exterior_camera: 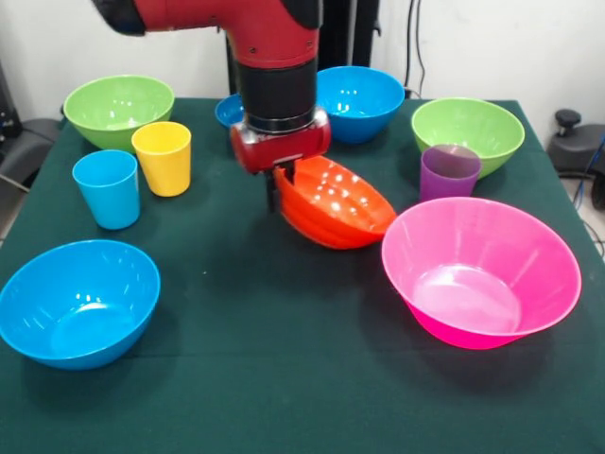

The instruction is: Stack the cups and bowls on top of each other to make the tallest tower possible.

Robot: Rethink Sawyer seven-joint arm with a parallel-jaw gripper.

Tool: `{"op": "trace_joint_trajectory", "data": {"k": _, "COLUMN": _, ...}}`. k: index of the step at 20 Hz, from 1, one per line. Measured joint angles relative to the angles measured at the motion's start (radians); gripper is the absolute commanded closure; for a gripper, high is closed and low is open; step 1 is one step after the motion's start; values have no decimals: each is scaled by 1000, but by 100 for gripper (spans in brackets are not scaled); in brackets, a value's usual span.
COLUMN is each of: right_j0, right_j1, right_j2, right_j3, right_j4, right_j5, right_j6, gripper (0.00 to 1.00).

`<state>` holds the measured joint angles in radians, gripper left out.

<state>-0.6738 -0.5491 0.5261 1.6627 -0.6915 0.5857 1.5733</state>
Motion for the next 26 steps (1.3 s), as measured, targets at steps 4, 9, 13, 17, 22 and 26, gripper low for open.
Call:
{"op": "trace_joint_trajectory", "data": {"k": 4, "right_j0": -8, "right_j1": 2, "right_j2": 12, "right_j3": -87, "right_j4": 0, "right_j5": 93, "right_j6": 0, "gripper": 100}}
{"op": "trace_joint_trajectory", "data": {"k": 9, "right_j0": -18, "right_j1": 6, "right_j2": 43, "right_j3": -191, "right_j4": 3, "right_j5": 197, "right_j6": -14, "gripper": 100}}
{"op": "trace_joint_trajectory", "data": {"k": 13, "right_j0": -26, "right_j1": 6, "right_j2": 63, "right_j3": -240, "right_j4": 12, "right_j5": 244, "right_j6": -24, "gripper": 100}}
{"op": "trace_joint_trajectory", "data": {"k": 17, "right_j0": -36, "right_j1": -6, "right_j2": 85, "right_j3": -263, "right_j4": 28, "right_j5": 261, "right_j6": -27, "gripper": 100}}
{"op": "trace_joint_trajectory", "data": {"k": 22, "right_j0": -51, "right_j1": -39, "right_j2": 122, "right_j3": -266, "right_j4": 72, "right_j5": 261, "right_j6": -27, "gripper": 100}}
{"op": "trace_joint_trajectory", "data": {"k": 26, "right_j0": -55, "right_j1": -63, "right_j2": 141, "right_j3": -266, "right_j4": 102, "right_j5": 261, "right_j6": -27, "gripper": 100}}
